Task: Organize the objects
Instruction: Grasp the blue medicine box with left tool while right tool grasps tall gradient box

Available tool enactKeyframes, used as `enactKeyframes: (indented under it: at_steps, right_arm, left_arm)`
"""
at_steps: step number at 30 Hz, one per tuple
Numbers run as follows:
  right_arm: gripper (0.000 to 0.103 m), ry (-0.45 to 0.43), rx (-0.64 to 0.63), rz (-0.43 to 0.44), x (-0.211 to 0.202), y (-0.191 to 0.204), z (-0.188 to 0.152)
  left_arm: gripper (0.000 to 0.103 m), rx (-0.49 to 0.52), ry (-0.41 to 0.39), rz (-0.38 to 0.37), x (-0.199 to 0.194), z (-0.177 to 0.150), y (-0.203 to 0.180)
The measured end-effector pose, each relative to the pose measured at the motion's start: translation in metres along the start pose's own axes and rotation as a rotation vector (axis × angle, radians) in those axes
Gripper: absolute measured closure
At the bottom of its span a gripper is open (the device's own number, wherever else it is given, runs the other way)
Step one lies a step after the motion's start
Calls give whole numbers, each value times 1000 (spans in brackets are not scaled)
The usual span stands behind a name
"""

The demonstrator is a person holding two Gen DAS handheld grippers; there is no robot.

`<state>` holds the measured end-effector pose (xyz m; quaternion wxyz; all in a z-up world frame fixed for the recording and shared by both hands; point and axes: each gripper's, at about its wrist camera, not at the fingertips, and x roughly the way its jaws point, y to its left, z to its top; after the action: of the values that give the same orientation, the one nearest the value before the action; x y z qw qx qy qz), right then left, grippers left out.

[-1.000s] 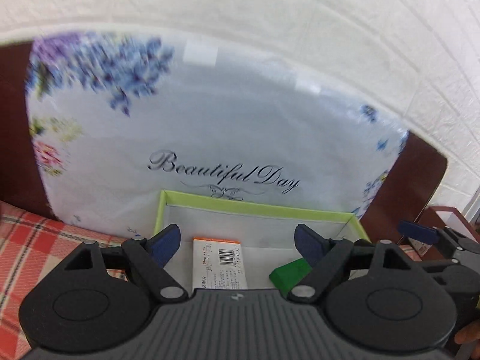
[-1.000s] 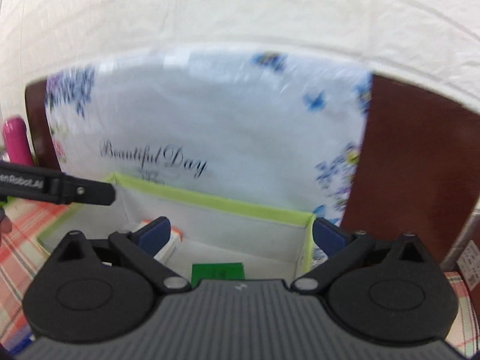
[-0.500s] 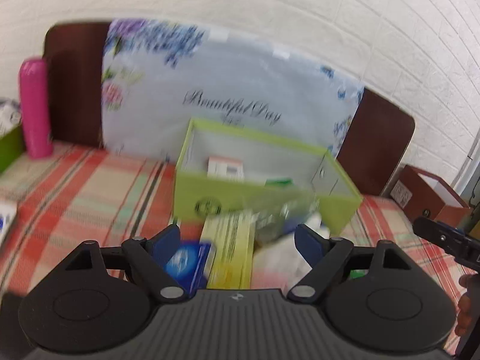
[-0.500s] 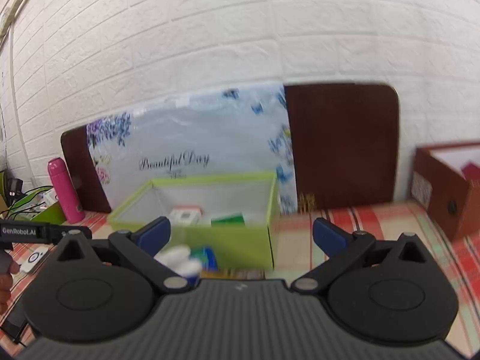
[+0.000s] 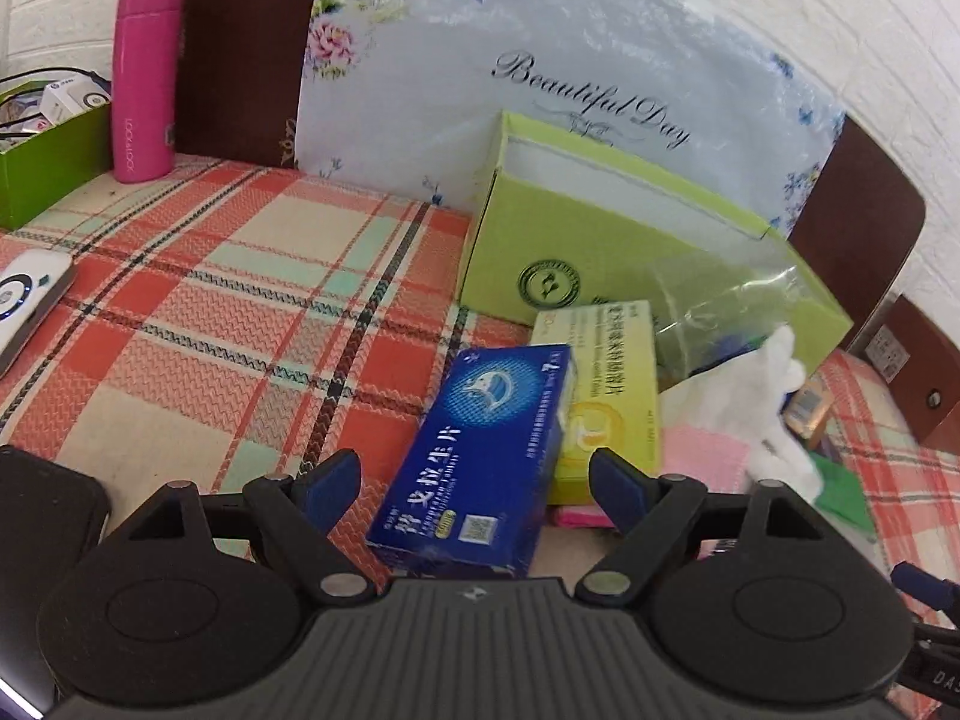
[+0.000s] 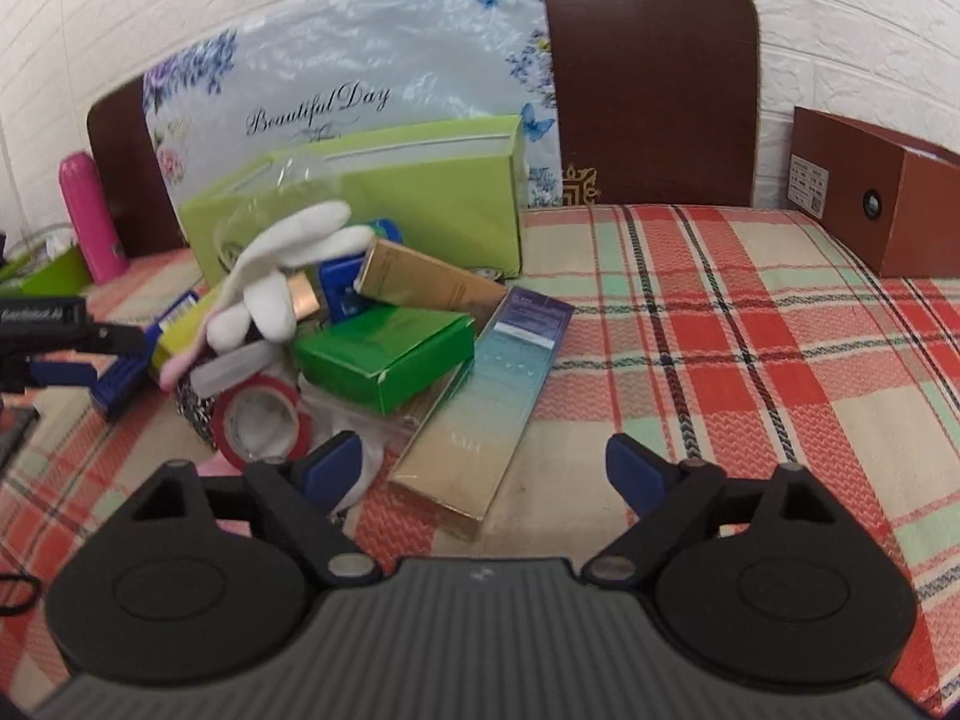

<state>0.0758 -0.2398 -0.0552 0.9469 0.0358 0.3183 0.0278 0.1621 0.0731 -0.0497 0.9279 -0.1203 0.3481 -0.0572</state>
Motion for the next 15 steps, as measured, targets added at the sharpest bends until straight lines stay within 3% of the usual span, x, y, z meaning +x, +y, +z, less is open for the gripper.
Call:
enactKeyframes:
  at_steps: [4, 6, 8, 15]
  right_arm:
    - [23, 15, -28, -9, 16, 5, -1]
    - [32, 29, -21, -9, 23, 3, -1]
    - [53, 43, -19, 15, 24, 0, -2]
    - [61, 65, -56, 8, -5, -14, -16]
  left_arm:
    - [16, -27, -7, 11, 8, 3, 11]
    - [18, -35, 3, -4, 9, 3, 15]
    - [41, -33, 13, -27, 9, 3, 19]
    - [44, 86, 68, -24, -15, -16, 8]
